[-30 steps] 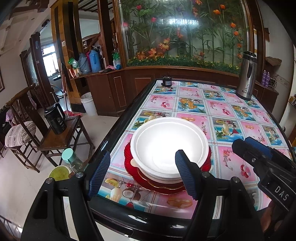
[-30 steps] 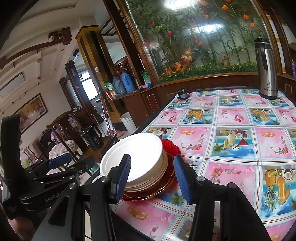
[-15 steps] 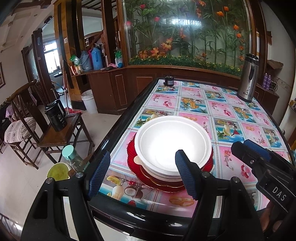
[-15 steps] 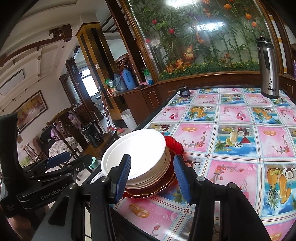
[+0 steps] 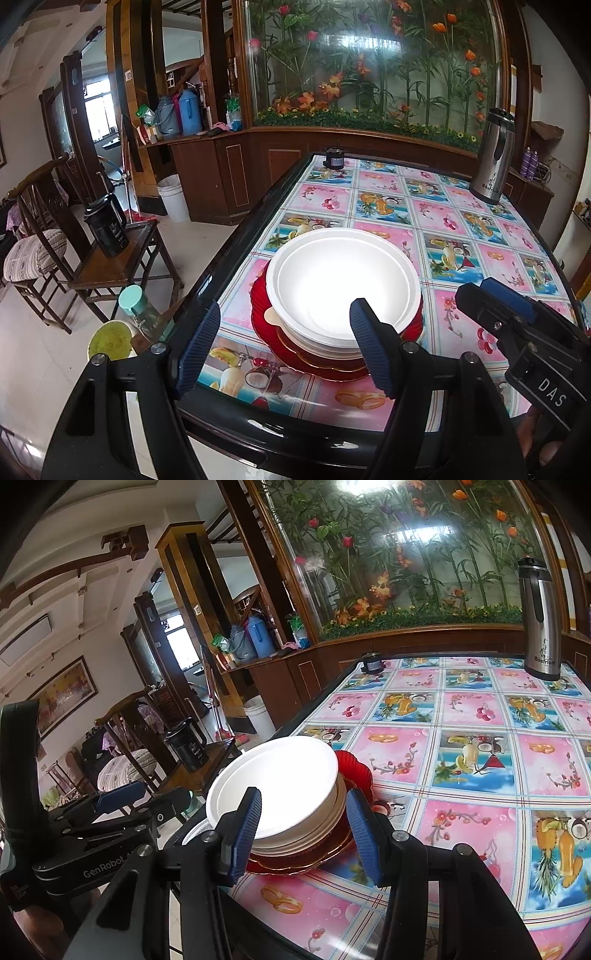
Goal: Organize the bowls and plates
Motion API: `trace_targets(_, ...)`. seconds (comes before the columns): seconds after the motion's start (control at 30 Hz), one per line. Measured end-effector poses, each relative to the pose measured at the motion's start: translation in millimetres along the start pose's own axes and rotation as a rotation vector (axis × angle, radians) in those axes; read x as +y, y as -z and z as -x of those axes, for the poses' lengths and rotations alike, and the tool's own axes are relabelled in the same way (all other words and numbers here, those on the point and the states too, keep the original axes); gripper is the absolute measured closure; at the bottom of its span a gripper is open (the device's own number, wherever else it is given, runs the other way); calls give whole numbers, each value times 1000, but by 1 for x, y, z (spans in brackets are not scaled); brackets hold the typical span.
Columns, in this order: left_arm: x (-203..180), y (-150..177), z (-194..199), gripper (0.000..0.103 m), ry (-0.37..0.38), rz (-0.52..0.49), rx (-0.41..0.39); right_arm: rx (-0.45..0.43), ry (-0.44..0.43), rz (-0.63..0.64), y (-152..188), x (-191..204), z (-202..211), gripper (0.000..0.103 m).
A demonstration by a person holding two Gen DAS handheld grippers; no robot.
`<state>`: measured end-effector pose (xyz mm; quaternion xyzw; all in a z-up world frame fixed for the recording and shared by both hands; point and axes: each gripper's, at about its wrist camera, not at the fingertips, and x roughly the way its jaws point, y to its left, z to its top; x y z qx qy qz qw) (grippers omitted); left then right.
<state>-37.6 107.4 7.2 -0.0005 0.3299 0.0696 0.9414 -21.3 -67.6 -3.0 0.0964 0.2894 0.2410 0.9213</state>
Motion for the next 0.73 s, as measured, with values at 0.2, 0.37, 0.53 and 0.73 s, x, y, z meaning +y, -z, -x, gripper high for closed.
trace_targets(0.2,6,1,-2,30,23,45,11,6,-2,7,1,2,-2,52)
trace_targets(0.37,10,0,1,30,6,57,-17,10,-5,15,2,5,-3,52)
trace_targets(0.53,10,0,11,19,16,52,-70,8,-6,17,3,6,-4,52)
trace_targets(0.73,4,0,11,18,24,17,-68,-9,-8,24,1,11,-3,52)
